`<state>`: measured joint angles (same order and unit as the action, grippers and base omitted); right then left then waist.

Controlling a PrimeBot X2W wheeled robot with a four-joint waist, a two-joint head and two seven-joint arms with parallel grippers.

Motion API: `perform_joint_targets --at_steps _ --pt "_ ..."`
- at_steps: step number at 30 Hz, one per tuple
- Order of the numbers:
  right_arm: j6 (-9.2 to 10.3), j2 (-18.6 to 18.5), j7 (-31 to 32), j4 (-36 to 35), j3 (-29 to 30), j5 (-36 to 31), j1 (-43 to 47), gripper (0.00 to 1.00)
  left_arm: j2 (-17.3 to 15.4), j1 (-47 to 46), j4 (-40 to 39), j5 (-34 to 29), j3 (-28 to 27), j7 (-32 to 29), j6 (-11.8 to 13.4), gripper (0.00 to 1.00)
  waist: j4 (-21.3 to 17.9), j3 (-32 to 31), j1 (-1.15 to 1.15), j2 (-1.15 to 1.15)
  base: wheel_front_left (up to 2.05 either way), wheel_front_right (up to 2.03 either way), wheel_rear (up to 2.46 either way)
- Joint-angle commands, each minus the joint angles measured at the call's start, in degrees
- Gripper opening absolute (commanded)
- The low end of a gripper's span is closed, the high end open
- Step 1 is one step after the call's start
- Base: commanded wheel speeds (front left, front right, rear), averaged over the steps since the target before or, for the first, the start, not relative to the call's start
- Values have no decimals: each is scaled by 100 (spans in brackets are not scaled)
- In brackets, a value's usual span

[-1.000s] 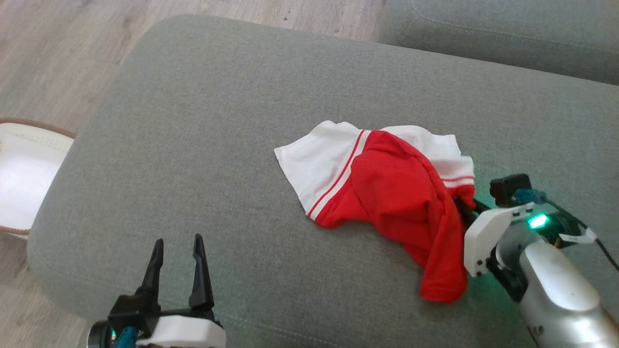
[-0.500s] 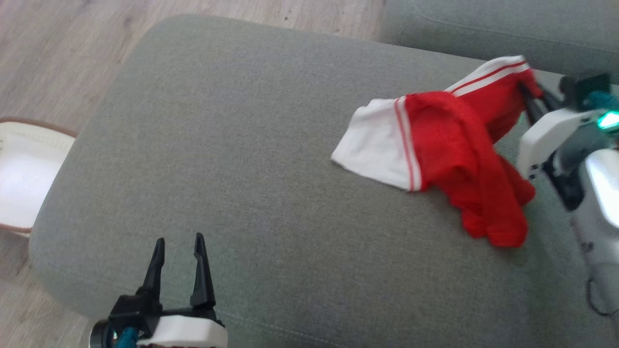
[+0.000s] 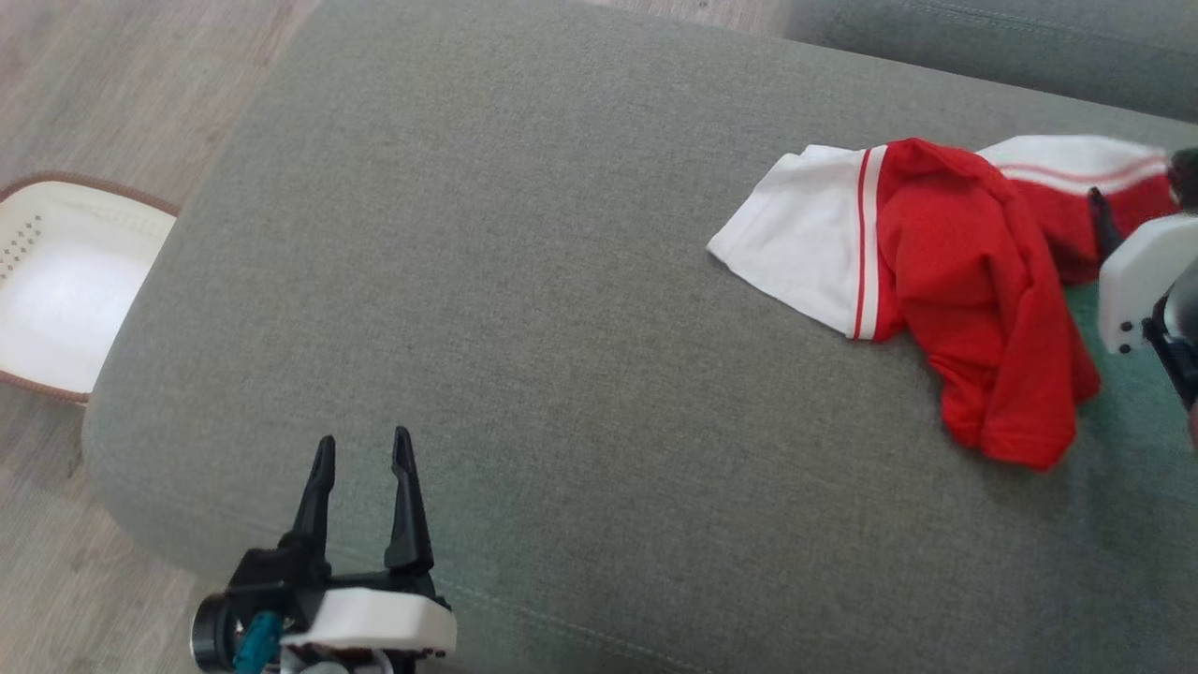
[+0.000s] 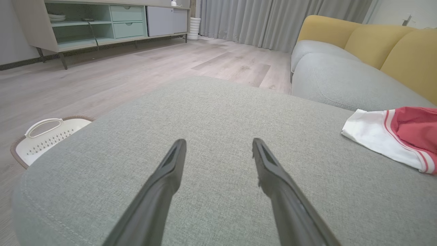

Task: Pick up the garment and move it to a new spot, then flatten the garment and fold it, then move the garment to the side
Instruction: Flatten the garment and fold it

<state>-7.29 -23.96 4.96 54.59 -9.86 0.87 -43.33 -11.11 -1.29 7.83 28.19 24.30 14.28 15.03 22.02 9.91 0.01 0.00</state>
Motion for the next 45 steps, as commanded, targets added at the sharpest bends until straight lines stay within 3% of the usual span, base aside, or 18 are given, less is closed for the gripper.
perform_joint_targets --at_steps 1,7,14,20,27,28,29,30,31,37,45 --pt "-20 -26 -105 -96 -30 -41 -247 100 2 -241 -120 -55 -212 70 -40 100 -11 -13 -1 0 0 0 0" --pt "-20 126 -255 -32 -325 -108 -674 100 30 -261 -89 -117 -243 71 -94 100 -60 -136 -1 0 0 0 0" --pt "-20 342 238 -69 -1650 487 -1103 100 139 -308 -121 -179 -170 71 -166 100 151 -17 -1 0 0 0 0" --pt "-20 -50 1042 -4 -2941 1206 -1390 100 301 -383 -72 -221 -160 72 -259 100 518 207 -1 0 0 0 0" --pt "-20 -579 1863 -37 -3982 1941 -1694 100 499 -387 27 -285 -221 72 -415 100 864 407 -1 0 0 0 0" --pt "-20 -630 1952 -46 -4076 2045 -1723 78 525 -382 42 -301 -233 72 -436 100 893 421 -1 0 0 0 0" --pt "-20 -668 2028 -53 -4158 2137 -1750 38 549 -378 55 -318 -249 72 -454 100 911 428 -1 0 0 0 0" --pt "-20 -703 2104 -55 -4241 2207 -1777 26 571 -374 66 -334 -268 72 -473 100 921 433 -1 0 0 0 0" --pt "-20 -732 2159 -65 -4321 2272 -1798 1 590 -369 78 -351 -287 72 -490 100 929 433 -1 0 0 0 0" --pt "-20 -729 1789 -98 -4473 2457 -1957 0 654 -327 157 -461 -426 72 -561 100 797 320 -1 0 0 0 0" --pt "-20 -269 704 -275 -4336 2625 -2008 0 587 -281 210 -620 -573 72 -620 100 308 -12 -1 0 0 0 0"
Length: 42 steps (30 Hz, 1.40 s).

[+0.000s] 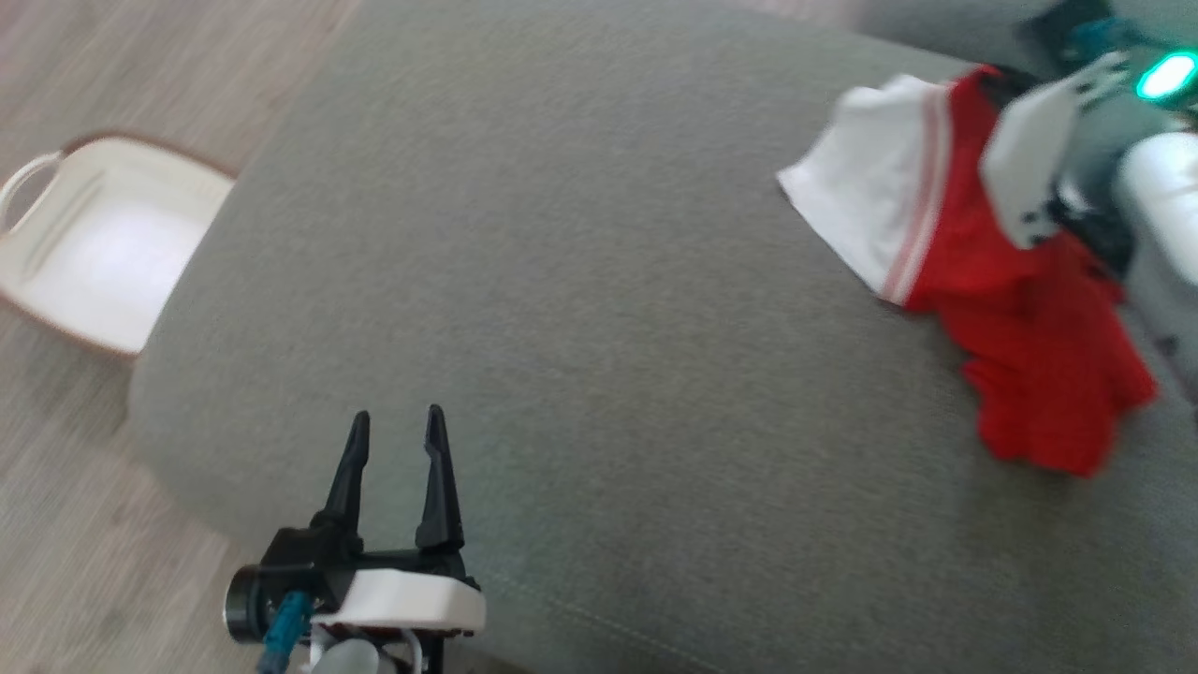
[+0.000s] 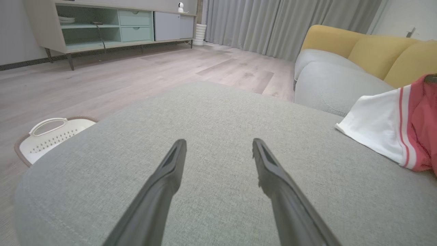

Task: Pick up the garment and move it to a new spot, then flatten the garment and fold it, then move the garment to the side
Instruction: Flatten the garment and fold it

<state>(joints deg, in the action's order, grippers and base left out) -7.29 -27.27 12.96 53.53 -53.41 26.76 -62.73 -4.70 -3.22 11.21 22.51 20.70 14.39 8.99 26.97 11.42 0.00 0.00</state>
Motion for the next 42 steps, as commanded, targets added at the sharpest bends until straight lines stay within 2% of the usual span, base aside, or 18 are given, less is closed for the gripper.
perform_joint_targets --at_steps 1,9,14,21,23,24,27,34,35,36,37,42 --pt "-20 133 -228 -249 -12 39 -28 0 -78 -71 -121 -69 -231 61 -15 100 -279 -224 0 0 0 0 0" --pt "-20 759 -1029 -1106 -336 -51 867 0 -268 49 -184 -105 -361 46 53 100 -1010 -539 0 0 0 0 0" --pt "-20 1208 -1331 -1406 -430 -346 1773 0 -349 81 -299 -106 -396 -9 113 100 -1269 -582 0 0 0 0 0" --pt "-20 1640 -1698 -1551 -166 -865 2620 0 -419 127 -409 -95 -403 -62 159 100 -1405 -583 0 0 0 0 0" --pt "-20 1726 -1770 -1575 -89 -975 2805 4 -426 138 -414 -89 -402 -65 170 100 -1424 -597 0 0 0 0 0" --pt "-20 1764 -1803 -1591 -63 -1044 2884 0 -432 147 -415 -83 -403 -65 174 100 -1434 -604 0 0 0 0 0" --pt "-20 1905 -1844 -1663 -49 -1137 3125 0 -457 179 -416 -62 -415 -64 181 100 -1474 -629 0 0 0 0 0" --pt "-20 2023 -1775 -1784 -77 -1213 3517 0 -475 216 -442 -52 -391 -67 214 100 -1557 -680 0 0 0 0 0" --pt "-20 2031 -1794 -1818 -68 -1204 3560 22 -482 219 -443 -47 -391 -71 215 100 -1573 -687 0 0 0 0 0" --pt "-20 2032 -1800 -1850 -70 -1207 3598 86 -488 223 -442 -41 -391 -75 216 100 -1590 -700 0 0 0 0 0" --pt "-20 2030 -1817 -1888 -62 -1206 3635 100 -493 230 -438 -36 -391 -78 219 100 -1612 -720 0 0 0 0 0" --pt "-20 2015 -1958 -2095 168 -1154 3817 100 -511 267 -441 -22 -382 -90 234 100 -1697 -815 0 0 0 0 0"
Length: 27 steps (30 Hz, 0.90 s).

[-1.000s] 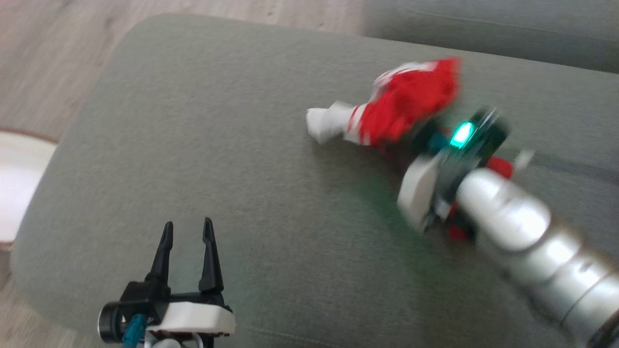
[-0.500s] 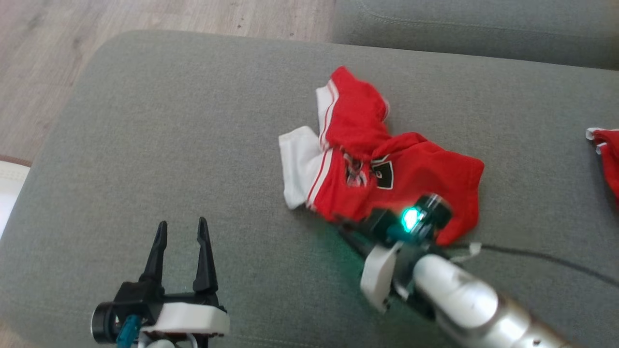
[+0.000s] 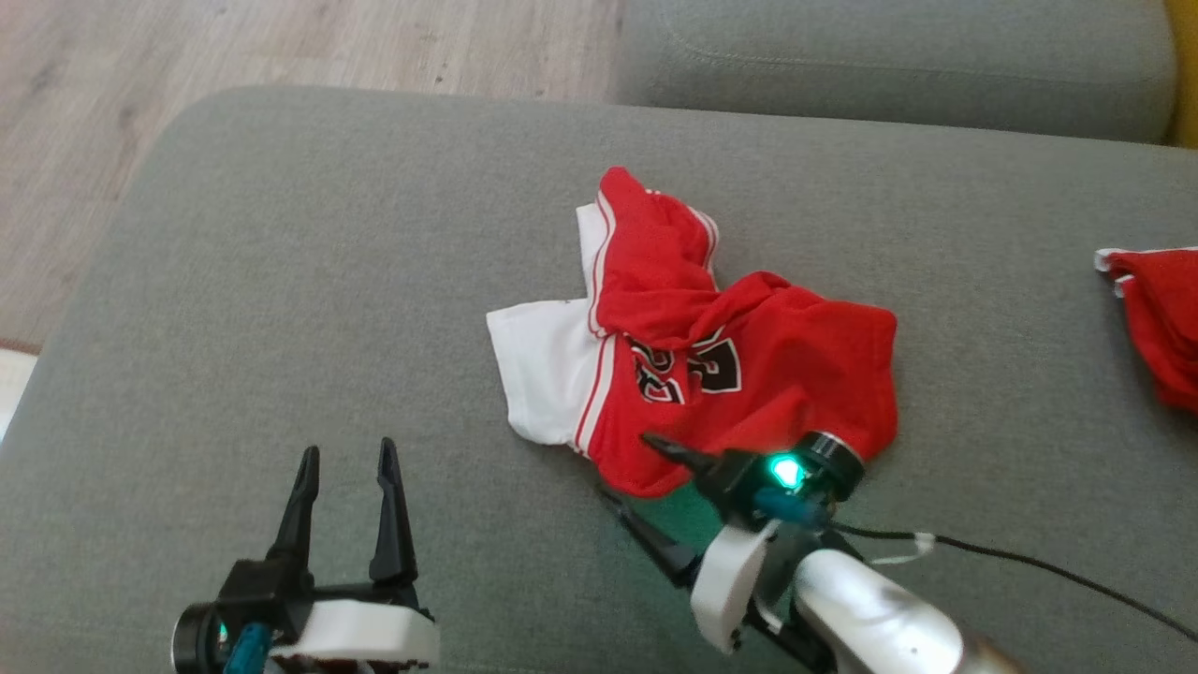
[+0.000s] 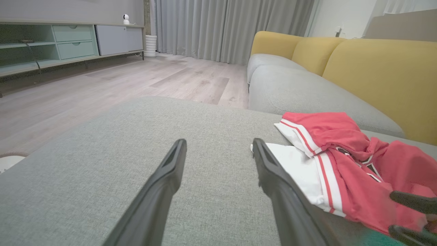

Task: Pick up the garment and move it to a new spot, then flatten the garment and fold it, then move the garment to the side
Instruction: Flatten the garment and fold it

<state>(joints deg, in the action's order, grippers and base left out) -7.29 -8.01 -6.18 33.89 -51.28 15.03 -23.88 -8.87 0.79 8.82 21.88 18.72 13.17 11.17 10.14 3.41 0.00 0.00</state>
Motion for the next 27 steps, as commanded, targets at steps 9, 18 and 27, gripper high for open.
perform_joint_targets --at_steps 9,18,27 --pt "-20 75 -307 -728 1734 -162 661 100 -147 0 -291 63 -172 -23 84 100 -248 -209 0 0 0 0 0" --pt "-20 62 186 -756 3881 -821 921 100 -150 -64 -389 52 -86 -65 98 100 -204 3 0 0 0 0 0" --pt "-20 -41 708 375 4198 -734 464 100 -150 -183 -292 75 -59 -46 75 100 122 159 0 0 0 0 0"
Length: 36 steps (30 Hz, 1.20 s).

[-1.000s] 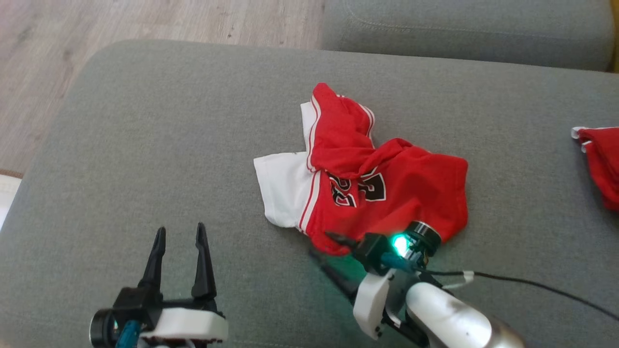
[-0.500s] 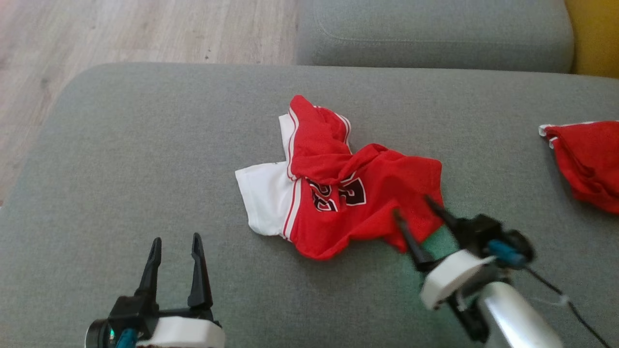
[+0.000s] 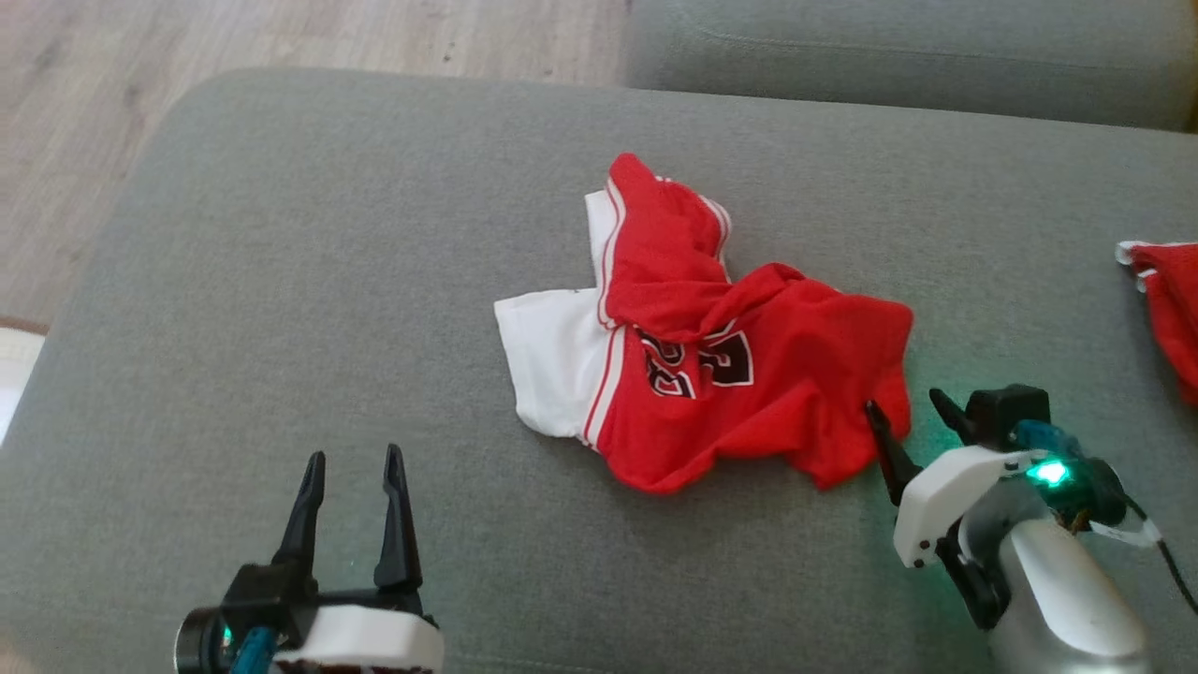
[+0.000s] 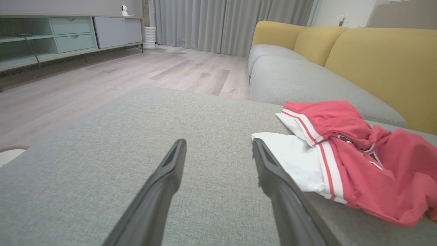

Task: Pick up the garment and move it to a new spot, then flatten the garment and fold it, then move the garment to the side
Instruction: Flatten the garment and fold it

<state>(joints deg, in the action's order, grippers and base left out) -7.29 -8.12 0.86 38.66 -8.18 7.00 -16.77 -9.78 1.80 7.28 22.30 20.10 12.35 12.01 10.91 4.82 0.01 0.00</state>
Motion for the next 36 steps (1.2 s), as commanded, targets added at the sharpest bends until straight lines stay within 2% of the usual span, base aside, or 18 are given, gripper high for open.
perform_joint_targets --at_steps 1,3,4,5,6,7,8,15,22,26,31,36 --pt "-20 -19 42 25 -127 150 -299 100 -62 -284 -129 37 -197 40 -12 100 61 22 -1 0 0 0 0" --pt "-20 -20 101 271 -214 283 -409 100 -64 -283 -110 43 -193 50 -14 100 85 20 -1 0 0 0 0" --pt "-20 -24 91 370 -252 335 -462 76 -64 -281 -99 45 -189 54 -13 100 94 14 -1 0 0 0 0" --pt "-20 -21 72 458 -297 386 -505 41 -65 -278 -88 47 -185 57 -14 100 100 1 -1 0 0 0 0" --pt "-20 -4 65 540 -344 461 -544 18 -67 -271 -79 50 -183 60 -13 100 98 -14 -1 0 0 0 0" --pt "-20 27 71 613 -401 564 -581 2 -71 -265 -69 56 -187 63 -9 100 84 -32 -1 0 0 0 0" --pt "-20 53 76 673 -461 674 -613 0 -76 -256 -61 60 -189 65 -5 100 65 -48 -1 0 0 0 0" --pt "-20 20 -198 748 -764 1004 -730 0 -105 -202 -46 70 -154 54 -2 100 -101 -163 -1 0 0 0 0" --pt "-20 -59 -477 142 -536 1154 -427 0 -111 -81 -71 91 -117 44 38 100 -350 -301 -1 0 0 0 0" --pt "-20 -88 -137 -740 -247 1233 120 0 -124 -30 -94 124 -136 52 58 100 -483 -324 -1 0 0 0 0" --pt "-20 -117 610 -2040 220 1116 906 0 -120 -7 -114 159 -144 78 59 100 -617 -281 -1 0 0 0 0" --pt "-20 -1 1065 -2492 722 720 1104 0 -121 -105 -126 151 -119 94 37 100 -655 -127 -1 0 0 0 0"
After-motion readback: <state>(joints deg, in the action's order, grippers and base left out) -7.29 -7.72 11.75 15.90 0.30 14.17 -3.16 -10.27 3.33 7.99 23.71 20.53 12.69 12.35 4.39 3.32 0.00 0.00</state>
